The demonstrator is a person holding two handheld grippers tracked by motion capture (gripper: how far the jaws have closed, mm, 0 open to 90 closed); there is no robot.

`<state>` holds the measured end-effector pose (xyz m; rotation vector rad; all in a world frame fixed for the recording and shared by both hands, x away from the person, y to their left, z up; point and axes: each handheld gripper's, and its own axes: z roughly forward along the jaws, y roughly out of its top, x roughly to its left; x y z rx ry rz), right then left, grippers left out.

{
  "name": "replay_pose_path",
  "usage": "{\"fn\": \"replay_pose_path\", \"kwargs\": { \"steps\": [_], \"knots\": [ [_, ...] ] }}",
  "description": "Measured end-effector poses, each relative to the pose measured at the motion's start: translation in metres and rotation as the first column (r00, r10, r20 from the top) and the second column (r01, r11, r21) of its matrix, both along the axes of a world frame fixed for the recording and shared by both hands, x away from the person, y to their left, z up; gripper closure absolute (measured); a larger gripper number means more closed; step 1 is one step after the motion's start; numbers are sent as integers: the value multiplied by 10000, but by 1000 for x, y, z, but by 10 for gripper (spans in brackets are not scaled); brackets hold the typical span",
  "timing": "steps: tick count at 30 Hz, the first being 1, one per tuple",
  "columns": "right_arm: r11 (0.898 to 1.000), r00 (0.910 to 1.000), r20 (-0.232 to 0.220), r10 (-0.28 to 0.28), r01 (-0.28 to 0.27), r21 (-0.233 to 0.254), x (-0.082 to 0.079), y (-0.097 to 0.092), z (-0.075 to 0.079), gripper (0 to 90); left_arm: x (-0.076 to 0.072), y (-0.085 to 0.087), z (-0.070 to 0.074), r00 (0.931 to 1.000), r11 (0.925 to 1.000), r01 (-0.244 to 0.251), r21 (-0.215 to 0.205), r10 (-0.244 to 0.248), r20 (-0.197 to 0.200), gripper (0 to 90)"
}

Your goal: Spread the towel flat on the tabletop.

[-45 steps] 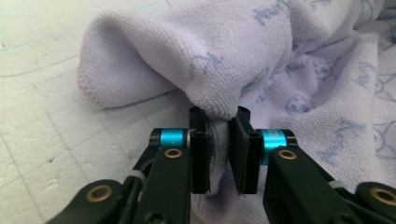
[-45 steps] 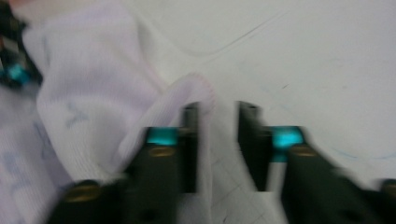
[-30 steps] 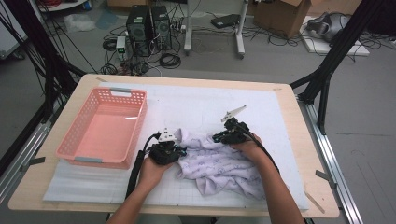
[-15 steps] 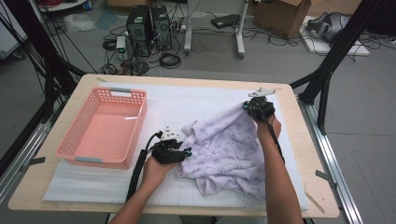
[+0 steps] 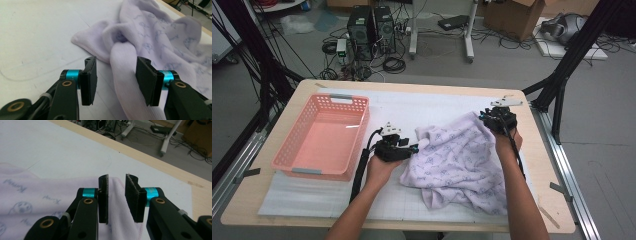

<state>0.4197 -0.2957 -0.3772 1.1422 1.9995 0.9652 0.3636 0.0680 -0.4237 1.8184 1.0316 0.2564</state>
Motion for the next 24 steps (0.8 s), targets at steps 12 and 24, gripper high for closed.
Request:
{"fn": "replay_pose_path", "kwargs": {
  "steps": [12,24],
  "knots": [
    [9931,9936,-42,1128,-1126,325,-38,-17,-1,682,40,-21,-20,9945,9963,-267,820,348,-993,520],
    [9699,9729,-1168,1995,-1791,1650,-59,-26,-23,487,29,-55,-26,9964,9684,690,2399,-786,308,654]
  ]
}}
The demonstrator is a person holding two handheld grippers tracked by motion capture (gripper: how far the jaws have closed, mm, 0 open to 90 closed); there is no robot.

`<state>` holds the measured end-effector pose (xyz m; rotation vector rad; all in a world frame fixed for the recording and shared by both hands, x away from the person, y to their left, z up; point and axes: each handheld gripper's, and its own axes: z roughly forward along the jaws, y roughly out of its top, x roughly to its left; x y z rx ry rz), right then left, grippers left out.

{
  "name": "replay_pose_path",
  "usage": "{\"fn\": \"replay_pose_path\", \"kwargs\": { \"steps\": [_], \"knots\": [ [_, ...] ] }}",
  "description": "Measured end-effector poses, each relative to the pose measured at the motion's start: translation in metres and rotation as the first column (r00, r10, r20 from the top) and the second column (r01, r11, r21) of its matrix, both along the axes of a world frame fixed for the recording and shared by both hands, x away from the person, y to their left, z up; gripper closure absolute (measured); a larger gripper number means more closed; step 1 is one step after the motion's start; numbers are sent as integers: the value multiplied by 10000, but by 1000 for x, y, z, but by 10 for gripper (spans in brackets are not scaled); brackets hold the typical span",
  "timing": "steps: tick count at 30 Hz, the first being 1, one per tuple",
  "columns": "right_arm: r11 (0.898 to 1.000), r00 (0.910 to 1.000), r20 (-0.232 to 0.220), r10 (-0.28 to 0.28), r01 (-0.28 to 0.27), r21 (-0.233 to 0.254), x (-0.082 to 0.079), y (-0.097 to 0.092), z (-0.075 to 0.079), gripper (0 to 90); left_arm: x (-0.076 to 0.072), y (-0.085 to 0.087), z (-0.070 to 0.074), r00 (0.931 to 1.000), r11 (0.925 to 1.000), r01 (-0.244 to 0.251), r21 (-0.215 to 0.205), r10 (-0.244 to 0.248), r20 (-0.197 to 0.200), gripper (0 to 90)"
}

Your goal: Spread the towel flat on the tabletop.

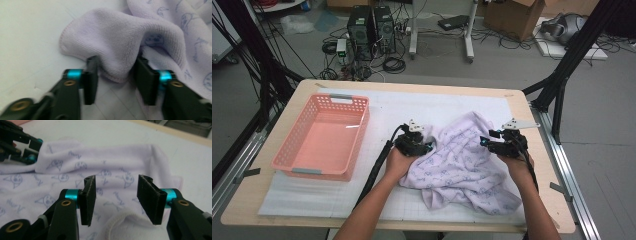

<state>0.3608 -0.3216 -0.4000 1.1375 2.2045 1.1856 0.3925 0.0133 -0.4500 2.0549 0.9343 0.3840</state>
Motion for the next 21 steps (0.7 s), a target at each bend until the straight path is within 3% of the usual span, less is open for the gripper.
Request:
{"fn": "replay_pose_path", "kwargs": {
  "steps": [2,5,8,10,12,13,14,17,19,21],
  "knots": [
    [10000,9998,-207,2,0,76,-1,-2,-5,480,3,4,0,9997,9997,-4,-252,-2,-228,838],
    [9999,9991,-428,0,5,121,-2,-6,-13,470,6,10,0,9987,9983,-450,-365,441,-261,846],
    [9996,9983,-578,-62,78,277,-3,-9,-18,469,13,22,2,9923,9915,-1241,-391,1239,-53,849],
    [9994,9981,-603,-105,123,310,-3,-11,-18,469,18,35,6,9773,9762,-2086,-592,2104,255,853],
    [9992,9978,-637,-157,181,363,-4,-13,-18,467,23,51,10,9526,9518,-2989,-687,3018,380,855],
    [9990,9980,-596,-199,223,394,-4,-14,-18,466,24,60,11,9389,9368,-3405,-803,3433,251,855],
    [9989,9980,-595,-227,251,389,-4,-15,-18,466,25,63,11,9357,9327,-3494,-894,3523,181,855],
    [9987,9979,-539,-355,374,356,-4,-17,-19,464,24,69,12,9379,9320,-3427,-1182,3466,131,826],
    [9981,9975,-512,-493,510,336,-4,-18,-19,464,22,69,13,9498,9348,-3119,-1700,3116,-291,638],
    [9968,9963,-472,-718,734,328,-4,-21,-19,464,15,67,14,9620,9474,-2724,-1681,2717,-278,519]
  ]
}}
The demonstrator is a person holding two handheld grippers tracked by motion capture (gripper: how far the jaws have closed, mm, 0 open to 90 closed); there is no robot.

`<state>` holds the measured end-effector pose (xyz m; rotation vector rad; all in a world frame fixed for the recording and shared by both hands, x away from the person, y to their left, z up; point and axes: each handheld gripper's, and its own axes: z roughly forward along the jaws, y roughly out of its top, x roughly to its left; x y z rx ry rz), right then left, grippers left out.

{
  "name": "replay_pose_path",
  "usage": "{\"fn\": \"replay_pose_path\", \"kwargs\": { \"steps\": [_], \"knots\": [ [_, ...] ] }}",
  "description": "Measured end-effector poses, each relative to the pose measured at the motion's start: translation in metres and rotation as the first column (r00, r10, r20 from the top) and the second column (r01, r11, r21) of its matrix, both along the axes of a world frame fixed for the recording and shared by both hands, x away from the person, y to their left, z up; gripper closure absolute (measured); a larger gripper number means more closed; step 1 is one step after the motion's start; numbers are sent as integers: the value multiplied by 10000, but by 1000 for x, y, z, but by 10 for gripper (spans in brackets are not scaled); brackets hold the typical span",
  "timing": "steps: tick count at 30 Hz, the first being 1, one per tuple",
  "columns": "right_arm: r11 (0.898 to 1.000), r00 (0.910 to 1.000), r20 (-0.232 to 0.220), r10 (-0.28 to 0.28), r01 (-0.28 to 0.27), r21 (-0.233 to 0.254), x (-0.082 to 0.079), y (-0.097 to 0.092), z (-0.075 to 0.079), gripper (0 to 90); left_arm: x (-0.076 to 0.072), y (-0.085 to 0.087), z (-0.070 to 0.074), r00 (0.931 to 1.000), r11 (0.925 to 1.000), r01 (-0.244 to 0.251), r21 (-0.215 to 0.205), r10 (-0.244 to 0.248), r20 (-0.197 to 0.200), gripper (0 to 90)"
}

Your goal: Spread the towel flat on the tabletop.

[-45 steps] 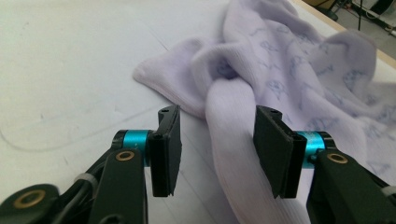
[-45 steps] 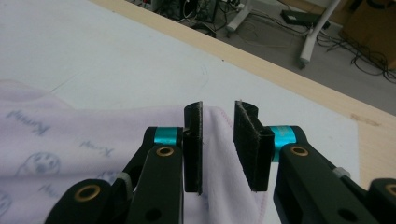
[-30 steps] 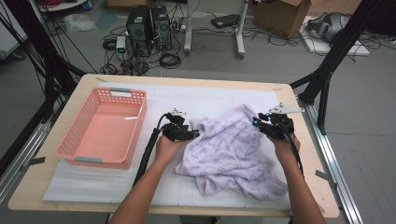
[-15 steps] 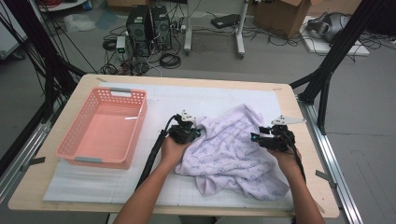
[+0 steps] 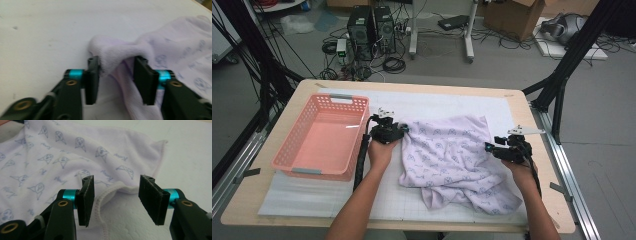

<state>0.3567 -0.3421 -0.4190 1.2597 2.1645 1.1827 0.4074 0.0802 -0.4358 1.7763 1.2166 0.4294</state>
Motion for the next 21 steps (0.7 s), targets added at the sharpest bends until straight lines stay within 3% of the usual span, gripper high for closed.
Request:
{"fn": "replay_pose_path", "kwargs": {
  "steps": [3,5,8,10,16,18,21],
  "knots": [
    [9996,9996,9,-284,284,71,-1,-6,0,466,-11,-2,0,9991,9991,426,-3,-426,-45,459],
    [9991,9992,8,-393,392,139,-2,-9,0,469,-16,-4,1,9961,9966,808,169,-802,-357,423],
    [9988,9989,52,-476,476,103,-3,-10,1,482,-28,-4,3,9943,9941,1052,-252,-1055,-117,429],
    [9982,9982,123,-584,582,171,-5,-12,2,489,-33,-3,5,9913,9913,1300,-209,-1304,-181,427],
    [9986,9991,216,-368,359,391,-12,-12,8,510,-57,-6,-1,9740,9753,2209,-70,-2210,-495,434],
    [9998,9997,221,-116,112,183,-16,-9,9,527,-62,-9,-2,9659,9675,2511,297,-2484,-733,433],
    [9994,9999,-33,156,-157,-315,-22,-5,5,528,-68,-14,-6,9614,9631,2667,361,-2632,-806,480]
  ]
}}
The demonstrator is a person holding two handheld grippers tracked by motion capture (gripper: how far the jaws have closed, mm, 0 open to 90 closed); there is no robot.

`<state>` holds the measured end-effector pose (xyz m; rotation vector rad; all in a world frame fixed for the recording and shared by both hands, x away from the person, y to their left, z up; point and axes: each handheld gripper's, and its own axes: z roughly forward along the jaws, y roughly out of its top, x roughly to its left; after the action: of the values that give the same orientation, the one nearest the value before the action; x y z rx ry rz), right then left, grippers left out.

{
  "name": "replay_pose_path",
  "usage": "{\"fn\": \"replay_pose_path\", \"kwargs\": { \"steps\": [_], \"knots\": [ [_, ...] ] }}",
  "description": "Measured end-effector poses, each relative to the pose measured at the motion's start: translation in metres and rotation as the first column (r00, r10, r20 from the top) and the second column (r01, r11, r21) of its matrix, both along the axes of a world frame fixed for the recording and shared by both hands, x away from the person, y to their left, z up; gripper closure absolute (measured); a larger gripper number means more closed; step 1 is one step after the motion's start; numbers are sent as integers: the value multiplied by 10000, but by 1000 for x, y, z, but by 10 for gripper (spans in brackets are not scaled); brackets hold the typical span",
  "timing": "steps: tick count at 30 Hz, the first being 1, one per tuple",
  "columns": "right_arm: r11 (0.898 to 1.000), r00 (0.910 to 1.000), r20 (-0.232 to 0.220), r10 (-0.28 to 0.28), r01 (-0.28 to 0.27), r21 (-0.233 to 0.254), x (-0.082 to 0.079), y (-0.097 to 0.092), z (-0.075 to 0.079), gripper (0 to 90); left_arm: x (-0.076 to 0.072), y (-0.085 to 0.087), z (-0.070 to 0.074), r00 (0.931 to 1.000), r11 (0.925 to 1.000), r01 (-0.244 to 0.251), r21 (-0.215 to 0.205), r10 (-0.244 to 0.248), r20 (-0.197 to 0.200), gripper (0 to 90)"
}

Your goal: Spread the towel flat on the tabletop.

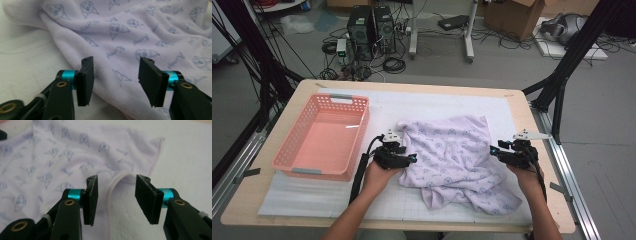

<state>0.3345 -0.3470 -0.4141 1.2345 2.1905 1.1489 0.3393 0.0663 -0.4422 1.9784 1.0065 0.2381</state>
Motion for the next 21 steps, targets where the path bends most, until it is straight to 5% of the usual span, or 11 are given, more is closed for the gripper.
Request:
{"fn": "replay_pose_path", "kwargs": {
  "steps": [3,4,6,8,10,12,14,15,17,21],
  "knots": [
    [9999,9999,-96,50,-51,-113,-4,0,-6,526,-5,-9,-5,9985,9957,67,926,-117,533,542],
    [9999,9999,-121,38,-39,-112,-5,0,-7,523,-6,-11,-5,9973,9928,4,1197,-91,727,654],
    [10000,9999,-158,13,-14,-54,-6,0,-9,522,-5,-11,-4,9965,9907,-186,1345,74,833,849],
    [10000,9998,-181,64,-64,-3,-6,1,-10,522,-2,-8,-2,9920,9856,-656,1558,475,1172,866],
    [9999,9997,-205,120,-120,24,-5,2,-10,522,7,3,2,9787,9781,-1525,1414,1295,1592,870],
    [9999,9998,-184,126,-125,44,-5,4,-10,522,17,16,7,9584,9644,-2389,1134,2154,1870,870],
    [9998,9998,-170,141,-139,122,-4,6,-11,522,24,25,9,9464,9569,-2783,832,2583,1941,869],
    [9997,9997,-201,166,-162,182,-3,7,-11,521,25,27,9,9451,9575,-2807,660,2637,1927,867],
    [9990,9991,-273,325,-316,307,-2,12,-12,517,25,28,9,9546,9672,-2511,375,2410,1750,838],
    [9971,9945,-712,763,-763,37,6,26,-19,503,20,26,8,9733,9809,-1892,-455,1935,1232,599]
  ]
}}
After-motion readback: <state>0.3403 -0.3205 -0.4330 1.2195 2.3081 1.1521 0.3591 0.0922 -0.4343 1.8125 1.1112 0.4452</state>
